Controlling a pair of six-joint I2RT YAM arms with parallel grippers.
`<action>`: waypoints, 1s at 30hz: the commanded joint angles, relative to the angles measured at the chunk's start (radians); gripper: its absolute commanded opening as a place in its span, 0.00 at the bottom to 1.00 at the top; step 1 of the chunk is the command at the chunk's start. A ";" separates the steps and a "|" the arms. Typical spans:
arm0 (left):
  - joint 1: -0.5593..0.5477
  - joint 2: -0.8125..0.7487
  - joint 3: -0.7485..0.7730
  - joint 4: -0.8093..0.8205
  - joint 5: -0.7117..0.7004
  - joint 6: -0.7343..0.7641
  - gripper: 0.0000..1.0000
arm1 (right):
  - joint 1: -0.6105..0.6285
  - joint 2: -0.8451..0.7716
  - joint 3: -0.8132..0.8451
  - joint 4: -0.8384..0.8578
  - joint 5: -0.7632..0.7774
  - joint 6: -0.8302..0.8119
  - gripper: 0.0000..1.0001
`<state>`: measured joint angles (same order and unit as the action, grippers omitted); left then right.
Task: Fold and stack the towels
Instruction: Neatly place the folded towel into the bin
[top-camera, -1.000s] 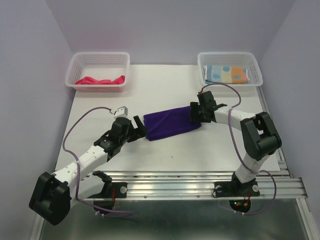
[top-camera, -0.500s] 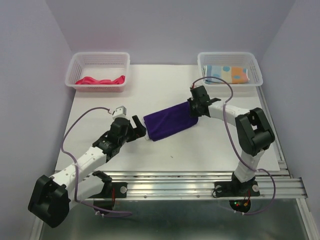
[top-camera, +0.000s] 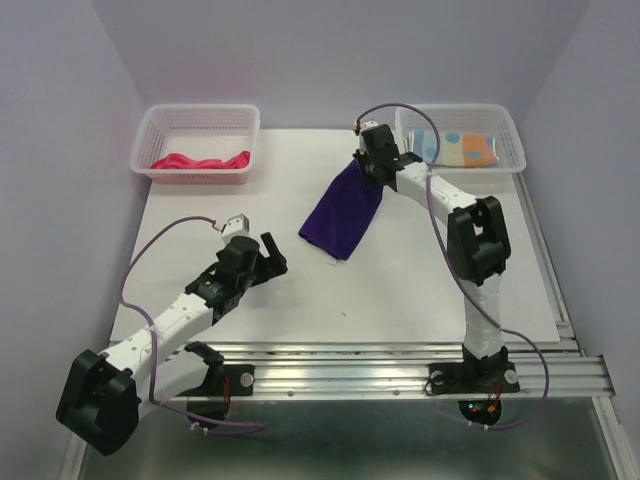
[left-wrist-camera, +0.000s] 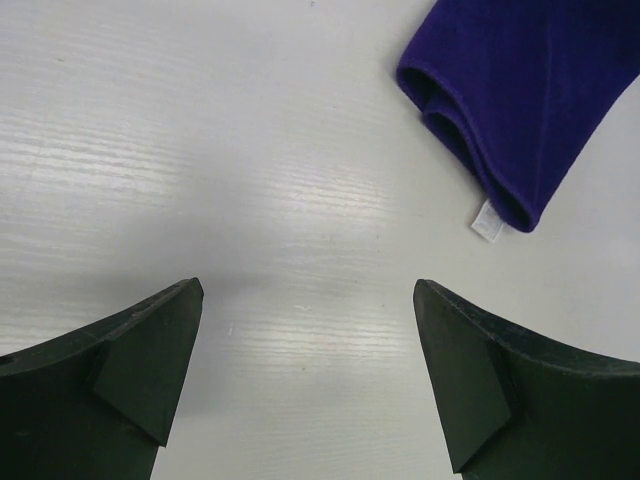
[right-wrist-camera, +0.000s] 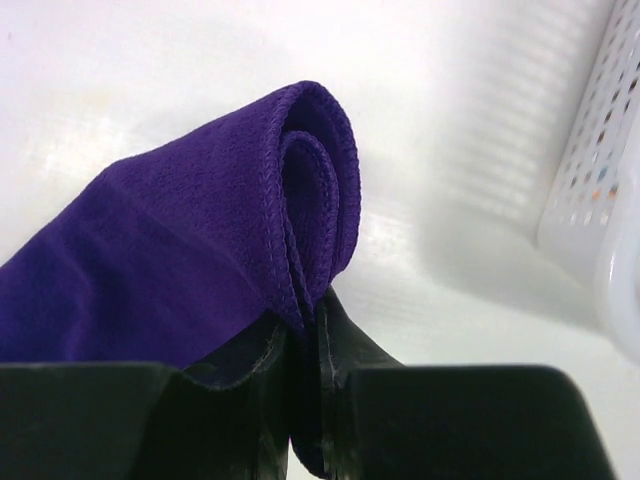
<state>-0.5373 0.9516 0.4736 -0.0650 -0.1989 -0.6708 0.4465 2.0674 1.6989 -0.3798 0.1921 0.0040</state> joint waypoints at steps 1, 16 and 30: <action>-0.003 0.006 0.049 -0.013 -0.054 0.010 0.99 | 0.006 0.109 0.256 -0.097 0.105 -0.093 0.01; 0.002 0.088 0.120 -0.013 -0.074 0.022 0.99 | -0.028 0.270 0.642 -0.077 0.411 -0.186 0.01; 0.002 0.153 0.174 0.007 -0.054 0.042 0.99 | -0.101 0.227 0.728 -0.076 0.487 -0.193 0.01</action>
<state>-0.5365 1.0966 0.5991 -0.0788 -0.2436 -0.6514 0.3592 2.3512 2.3478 -0.5041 0.6380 -0.1867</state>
